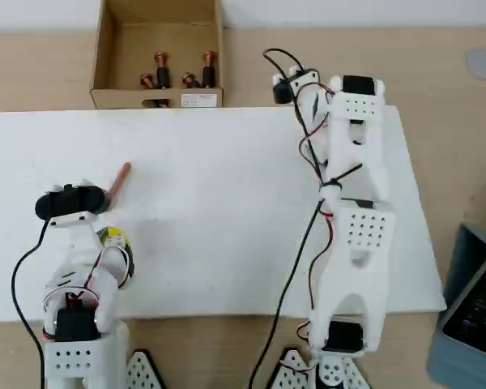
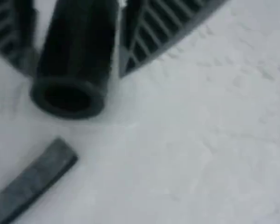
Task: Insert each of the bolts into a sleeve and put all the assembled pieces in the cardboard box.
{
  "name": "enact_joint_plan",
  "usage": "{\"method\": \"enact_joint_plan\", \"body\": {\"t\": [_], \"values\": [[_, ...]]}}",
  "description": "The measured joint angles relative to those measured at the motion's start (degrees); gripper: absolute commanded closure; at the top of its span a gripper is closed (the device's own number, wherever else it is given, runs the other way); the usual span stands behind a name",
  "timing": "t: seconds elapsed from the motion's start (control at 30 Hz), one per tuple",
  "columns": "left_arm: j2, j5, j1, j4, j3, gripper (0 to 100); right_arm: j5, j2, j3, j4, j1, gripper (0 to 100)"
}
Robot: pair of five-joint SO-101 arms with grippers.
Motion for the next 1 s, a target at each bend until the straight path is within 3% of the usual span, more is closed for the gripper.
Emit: {"method": "enact_joint_plan", "body": {"t": [0.67,1.0], "values": [[0.0,0.0,0.0,0.0,0.0,100,-0.1,1.5,-13.2,10.3,-0.5,98.8],[0.0,0.0,0.0,0.0,0.0,100,-3.0,-18.1,-0.8,10.3,-0.5,98.8]]}}
